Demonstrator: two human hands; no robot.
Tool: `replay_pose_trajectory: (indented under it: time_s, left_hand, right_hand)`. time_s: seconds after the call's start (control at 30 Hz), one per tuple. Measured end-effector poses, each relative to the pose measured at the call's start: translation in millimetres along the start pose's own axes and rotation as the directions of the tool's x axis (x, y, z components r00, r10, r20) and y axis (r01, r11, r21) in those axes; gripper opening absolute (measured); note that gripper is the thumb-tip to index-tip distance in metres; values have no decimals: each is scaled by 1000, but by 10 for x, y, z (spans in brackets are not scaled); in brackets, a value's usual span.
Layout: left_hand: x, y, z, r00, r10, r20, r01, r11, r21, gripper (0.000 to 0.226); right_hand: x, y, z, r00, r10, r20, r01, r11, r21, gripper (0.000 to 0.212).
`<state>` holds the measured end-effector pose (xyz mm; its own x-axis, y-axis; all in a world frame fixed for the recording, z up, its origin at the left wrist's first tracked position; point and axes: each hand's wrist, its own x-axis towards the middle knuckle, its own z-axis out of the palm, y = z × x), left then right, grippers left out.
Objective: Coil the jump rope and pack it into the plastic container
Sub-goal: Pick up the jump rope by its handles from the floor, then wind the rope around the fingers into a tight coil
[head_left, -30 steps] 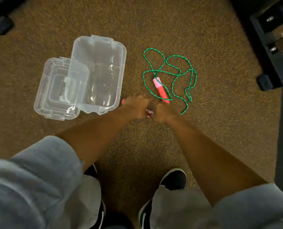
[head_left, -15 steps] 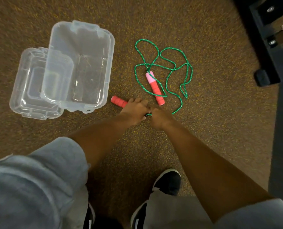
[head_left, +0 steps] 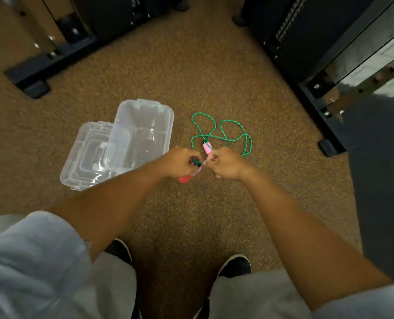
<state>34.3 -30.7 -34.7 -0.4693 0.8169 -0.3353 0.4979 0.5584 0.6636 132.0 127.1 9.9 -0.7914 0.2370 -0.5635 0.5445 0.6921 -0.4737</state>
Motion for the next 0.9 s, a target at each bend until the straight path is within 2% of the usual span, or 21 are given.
replay_pose_trajectory:
  time_s: [0.13,0.23,0.3,0.33,0.4,0.5,0.57,0.63,0.73,0.8,0.9]
  left_hand:
    - [-365,211,-352,999,-27,-28,28,999,34,23]
    - [-639,422,-561,999,-3,-47,6,998,63,17]
    - [-818,586,-673,996,34,-78,-32,999,25,5]
    - [-884,667,-718,992,65,-106,-66,998,-2,8]
    - [-1026,817,-793,978,132,-160,-142,988,-53,31]
    - [-1199,947,-870,978,125,-168,-145,983,-111,40]
    - [-1295,1001,-894,986,88,-139,-110,980,-166,31]
    - [-1400,1078,-918,983,72,-167,-109,970,-220,16]
    - [-1558,1220,-984,973,71,-219,-153,913,-379,16]
    - [-1667,1296,-1049,987,66,-147,-134,842,-523,18]
    - [-1805,1393,-1130,997,54,-57,-79,720,-689,19]
  right_hand:
    - [-498,-310,-328,992,-122,-40,122,992,5,22]
    - [-850,-509,-498,958,-237,-161,244,970,20,18]
    - [-1033,-628,-521,918,-304,-253,318,948,15,14]
    - [-1107,-674,-512,900,-328,-288,343,939,2,13]
    - [-1211,-742,-470,875,-356,-328,373,928,-12,13]
    - [-1308,-770,-447,851,-365,-377,410,911,45,13]
    - [-1370,-775,-449,838,-381,-392,446,891,87,13]
    - [-1432,-806,-450,818,-395,-418,480,869,117,13]
    - [-1535,-889,-518,785,-394,-477,516,843,153,12]
    - [-1615,-934,-615,769,-386,-509,530,830,172,11]
    - [-1752,-943,-683,768,-374,-521,573,765,295,7]
